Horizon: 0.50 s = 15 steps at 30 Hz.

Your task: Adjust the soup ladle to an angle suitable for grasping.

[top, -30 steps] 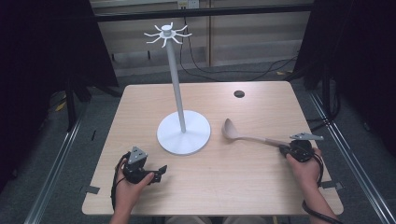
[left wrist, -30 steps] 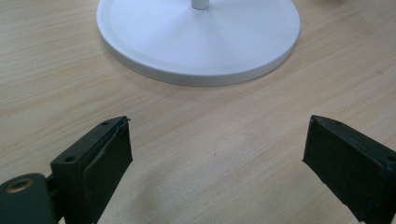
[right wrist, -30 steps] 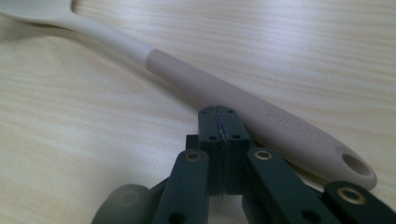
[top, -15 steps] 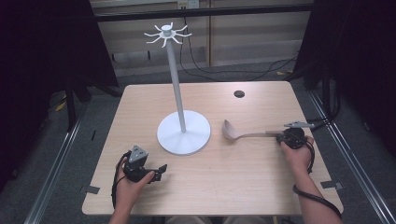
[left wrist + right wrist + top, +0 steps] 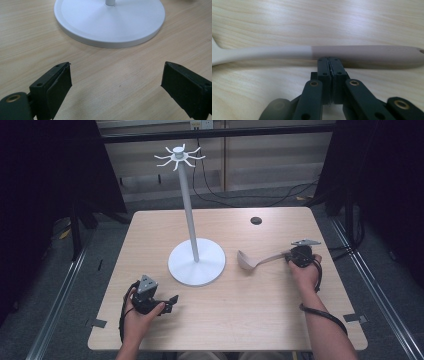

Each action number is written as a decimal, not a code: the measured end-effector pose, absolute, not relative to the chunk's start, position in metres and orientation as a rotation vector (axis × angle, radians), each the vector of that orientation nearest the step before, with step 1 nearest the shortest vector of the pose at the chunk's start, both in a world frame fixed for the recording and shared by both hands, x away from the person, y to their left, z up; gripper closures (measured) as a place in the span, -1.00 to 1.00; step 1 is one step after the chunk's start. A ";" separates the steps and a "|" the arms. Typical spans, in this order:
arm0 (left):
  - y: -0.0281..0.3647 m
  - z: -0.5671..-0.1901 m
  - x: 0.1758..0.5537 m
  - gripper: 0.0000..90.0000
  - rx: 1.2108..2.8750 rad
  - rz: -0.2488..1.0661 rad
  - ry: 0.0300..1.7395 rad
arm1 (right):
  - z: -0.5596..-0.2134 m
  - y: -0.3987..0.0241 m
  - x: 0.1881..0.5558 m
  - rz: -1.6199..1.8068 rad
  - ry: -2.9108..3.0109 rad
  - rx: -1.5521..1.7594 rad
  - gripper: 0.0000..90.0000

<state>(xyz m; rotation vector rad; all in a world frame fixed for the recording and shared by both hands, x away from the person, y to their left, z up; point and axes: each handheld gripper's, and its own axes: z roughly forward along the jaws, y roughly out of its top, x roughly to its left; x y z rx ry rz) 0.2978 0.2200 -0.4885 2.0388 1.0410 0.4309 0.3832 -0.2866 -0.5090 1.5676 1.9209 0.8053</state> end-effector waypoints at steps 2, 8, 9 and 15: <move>0.220 -0.489 0.298 -0.80 2.038 0.430 1.042 | -0.509 -0.280 0.387 0.813 1.934 1.554 0.96; 0.220 -0.489 0.298 -0.80 2.040 0.429 1.040 | -0.510 -0.265 0.391 0.855 1.958 1.538 0.97; 0.220 -0.489 0.298 -0.80 2.040 0.429 1.040 | -0.510 -0.264 0.391 0.849 1.969 1.535 0.97; 0.220 -0.488 0.297 -0.79 2.050 0.435 1.031 | -0.510 -0.259 0.383 0.879 1.972 1.546 0.93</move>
